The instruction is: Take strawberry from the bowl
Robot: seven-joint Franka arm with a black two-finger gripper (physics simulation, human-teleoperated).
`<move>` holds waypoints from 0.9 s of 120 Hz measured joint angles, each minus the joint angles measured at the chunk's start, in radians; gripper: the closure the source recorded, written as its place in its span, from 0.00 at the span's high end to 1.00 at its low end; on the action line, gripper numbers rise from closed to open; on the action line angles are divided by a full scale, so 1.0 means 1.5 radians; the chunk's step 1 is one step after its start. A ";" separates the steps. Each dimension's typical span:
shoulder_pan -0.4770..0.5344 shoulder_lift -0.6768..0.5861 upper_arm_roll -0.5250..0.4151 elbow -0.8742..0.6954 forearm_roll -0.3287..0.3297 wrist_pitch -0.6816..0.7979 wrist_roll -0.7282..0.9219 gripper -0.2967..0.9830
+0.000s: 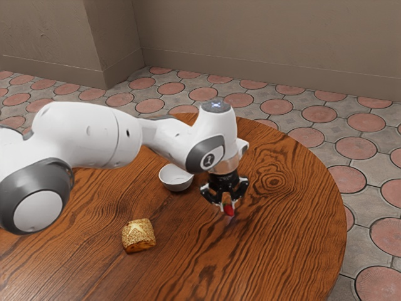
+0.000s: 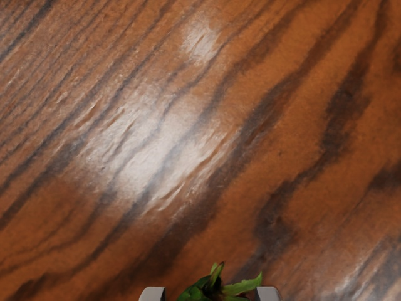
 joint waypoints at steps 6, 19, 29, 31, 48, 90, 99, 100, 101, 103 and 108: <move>0.000 0.001 0.000 0.001 -0.001 0.001 0.002 0.36; -0.004 0.001 0.000 0.001 -0.004 0.004 0.006 0.52; -0.006 -0.010 0.001 -0.004 -0.004 0.003 0.009 0.59; -0.008 -0.016 0.002 -0.007 -0.004 0.003 0.010 0.60; -0.008 -0.143 0.009 -0.088 0.005 -0.016 0.014 0.68; 0.019 -0.254 0.153 -0.048 0.043 -0.145 0.090 0.74; 0.027 -0.257 0.179 0.009 0.044 -0.190 0.144 0.74; 0.028 -0.259 0.180 0.013 0.044 -0.194 0.151 0.74; 0.032 -0.260 0.179 0.019 0.044 -0.199 0.157 0.74; 0.041 -0.263 0.177 0.028 0.045 -0.209 0.169 0.74; 0.089 -0.276 0.137 0.046 0.045 -0.233 0.199 0.74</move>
